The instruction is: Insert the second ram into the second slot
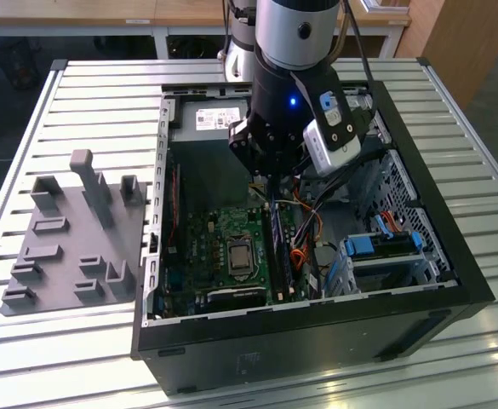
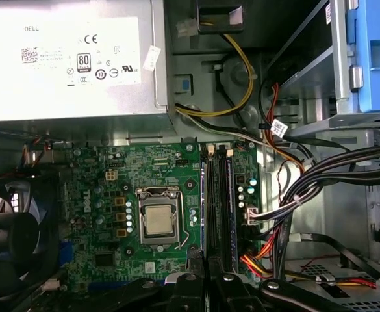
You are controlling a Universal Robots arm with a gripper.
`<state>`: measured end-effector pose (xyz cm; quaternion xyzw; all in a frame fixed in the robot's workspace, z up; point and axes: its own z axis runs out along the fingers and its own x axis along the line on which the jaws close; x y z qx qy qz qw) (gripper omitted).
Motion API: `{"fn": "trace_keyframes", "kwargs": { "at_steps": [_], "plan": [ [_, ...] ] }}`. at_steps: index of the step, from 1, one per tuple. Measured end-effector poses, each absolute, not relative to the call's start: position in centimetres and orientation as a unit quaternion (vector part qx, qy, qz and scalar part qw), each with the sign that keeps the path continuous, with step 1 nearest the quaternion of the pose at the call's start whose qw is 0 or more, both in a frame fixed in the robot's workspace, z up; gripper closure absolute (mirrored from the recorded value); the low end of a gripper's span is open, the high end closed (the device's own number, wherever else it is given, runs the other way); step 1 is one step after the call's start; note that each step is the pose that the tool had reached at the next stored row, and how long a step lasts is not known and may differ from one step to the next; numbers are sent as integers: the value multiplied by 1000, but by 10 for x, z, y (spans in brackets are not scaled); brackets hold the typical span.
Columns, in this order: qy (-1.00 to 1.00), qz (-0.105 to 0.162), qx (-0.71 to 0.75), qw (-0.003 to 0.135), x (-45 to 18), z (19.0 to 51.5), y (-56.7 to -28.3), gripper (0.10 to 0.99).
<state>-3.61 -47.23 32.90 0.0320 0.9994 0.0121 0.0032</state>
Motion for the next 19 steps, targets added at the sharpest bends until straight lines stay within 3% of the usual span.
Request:
{"fn": "trace_keyframes", "kwargs": {
  "at_steps": [19],
  "plan": [
    [999, 12, 32, 3, -36, 324, -472, 949]
  ]
}}
